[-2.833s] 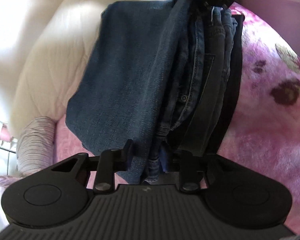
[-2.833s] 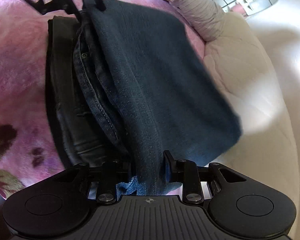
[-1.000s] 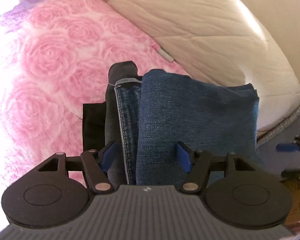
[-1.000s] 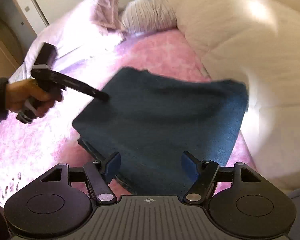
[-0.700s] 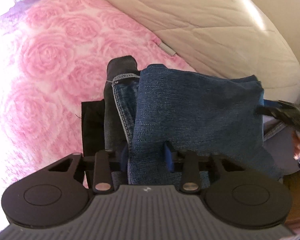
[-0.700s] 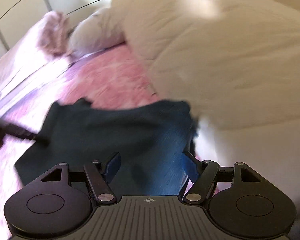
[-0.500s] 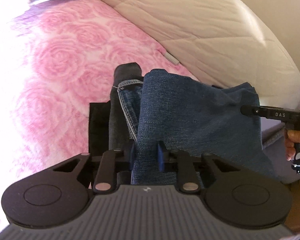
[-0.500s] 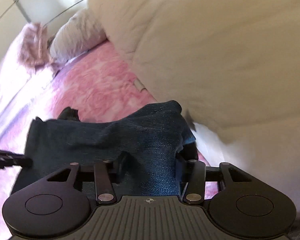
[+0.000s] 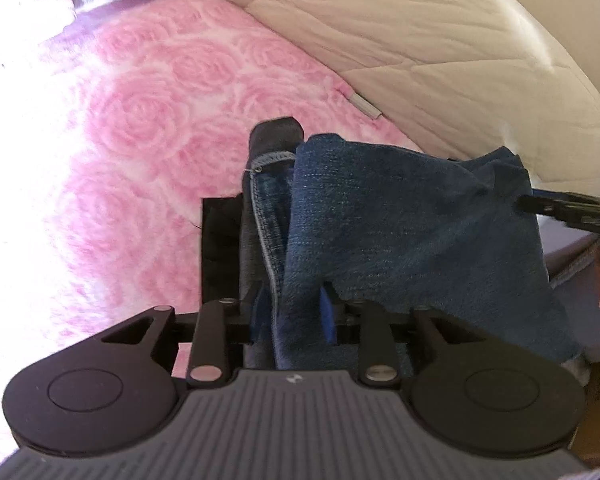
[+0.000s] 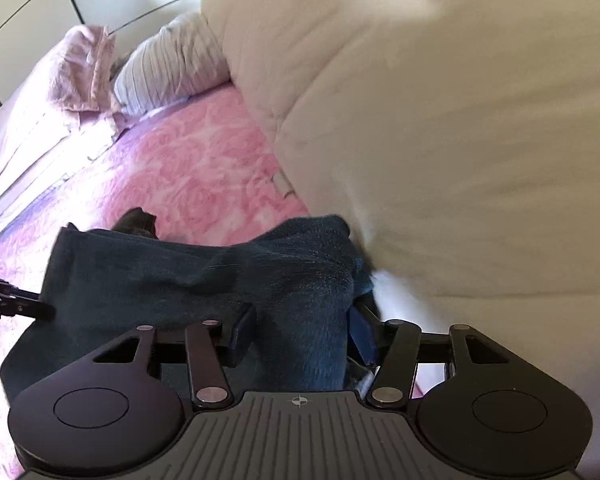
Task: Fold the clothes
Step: 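Open both grippers and press the jeans flat onto the stack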
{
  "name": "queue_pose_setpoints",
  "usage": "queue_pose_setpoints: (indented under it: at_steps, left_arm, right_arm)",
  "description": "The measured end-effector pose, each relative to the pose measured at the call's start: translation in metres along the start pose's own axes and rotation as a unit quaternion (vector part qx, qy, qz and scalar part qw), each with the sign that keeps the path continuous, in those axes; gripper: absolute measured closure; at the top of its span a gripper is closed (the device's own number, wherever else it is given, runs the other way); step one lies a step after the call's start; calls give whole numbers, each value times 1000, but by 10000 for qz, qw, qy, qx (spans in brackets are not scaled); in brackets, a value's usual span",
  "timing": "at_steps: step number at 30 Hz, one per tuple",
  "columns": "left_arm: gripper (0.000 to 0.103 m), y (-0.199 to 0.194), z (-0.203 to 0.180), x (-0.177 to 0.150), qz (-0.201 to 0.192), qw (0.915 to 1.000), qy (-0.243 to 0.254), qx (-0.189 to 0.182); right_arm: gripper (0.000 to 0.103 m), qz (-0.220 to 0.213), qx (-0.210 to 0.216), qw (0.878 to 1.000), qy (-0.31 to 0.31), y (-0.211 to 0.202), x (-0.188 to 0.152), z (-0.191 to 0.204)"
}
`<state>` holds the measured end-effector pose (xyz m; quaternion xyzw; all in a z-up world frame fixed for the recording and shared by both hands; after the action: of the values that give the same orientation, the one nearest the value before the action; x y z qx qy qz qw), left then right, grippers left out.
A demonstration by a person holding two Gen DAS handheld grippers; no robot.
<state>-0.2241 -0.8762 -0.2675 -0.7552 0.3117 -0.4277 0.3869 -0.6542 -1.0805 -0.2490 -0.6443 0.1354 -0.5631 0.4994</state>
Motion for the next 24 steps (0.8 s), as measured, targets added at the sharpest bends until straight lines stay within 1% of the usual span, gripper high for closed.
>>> queue_pose_setpoints:
  at_steps: [2,3,5,6,8,10,11,12,13,15,16,18,20,23,24]
  left_arm:
    - [81,-16,-9,-3,-125,9997,214,7]
    - [81,-24,-16,-5,-197,9993,314,-68]
    - [81,-35,-28,-10,-231,9981,456,-337]
    - [81,-36,-35,-14,-181,9971,573,-467]
    - [81,-28,-46,-24,-13,9949,802,-608]
    - [81,-10,-48,-37,247,9937,944,-551]
    - [81,-1,-49,-44,362,9927,1022,-521]
    - [81,6,-50,-49,356,9916,1151,-473]
    - [81,8,-52,-50,358,9907,1234,-437]
    - [81,8,-55,-51,340,9900,1313,-387]
    - [82,3,-57,-49,305,9901,1320,-375]
    - [82,-11,-59,-50,200,9900,1356,-335]
    - [82,-24,-60,-62,148,9883,1487,-318]
    - [81,-26,-63,-78,167,9816,1888,-242]
    - [81,-23,-64,-81,150,9797,1985,-217]
  right_arm:
    - [48,-215,-67,9997,56,-27,-6,7]
    - [48,-317,-91,9994,85,-41,-9,11]
    - [48,-433,-27,9989,162,-66,-21,23]
    - [48,-421,43,9989,181,-75,-29,30]
    - [48,-267,207,9994,71,-87,-50,44]
    - [48,-5,275,9995,-167,-83,-75,58]
    - [48,142,241,9994,-200,-77,-85,59]
    - [48,275,208,9991,-229,-71,-96,60]
    - [48,308,183,9991,-240,-65,-104,58]
    - [48,304,165,9989,-332,-60,-108,56]
    - [48,271,159,9991,-274,-64,-105,55]
    - [48,101,1,9999,-83,-79,-100,52]
    - [48,-83,-100,9997,204,-98,-102,48]
    - [48,-83,-196,9973,708,-114,-124,45]
    - [48,-59,-183,9948,1001,-114,-133,43]
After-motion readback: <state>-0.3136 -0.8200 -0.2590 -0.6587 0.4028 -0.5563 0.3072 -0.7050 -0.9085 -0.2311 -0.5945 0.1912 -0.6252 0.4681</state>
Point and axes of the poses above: each gripper's, at about its wrist camera, not at the fingertips, and y roughly the way its jaws point, z to its left, x to its top, the point moved 3 cm from there along y, roughly the way its jaws point, and after that the axes turned 6 degrees about -x, right-handed, at the moved point
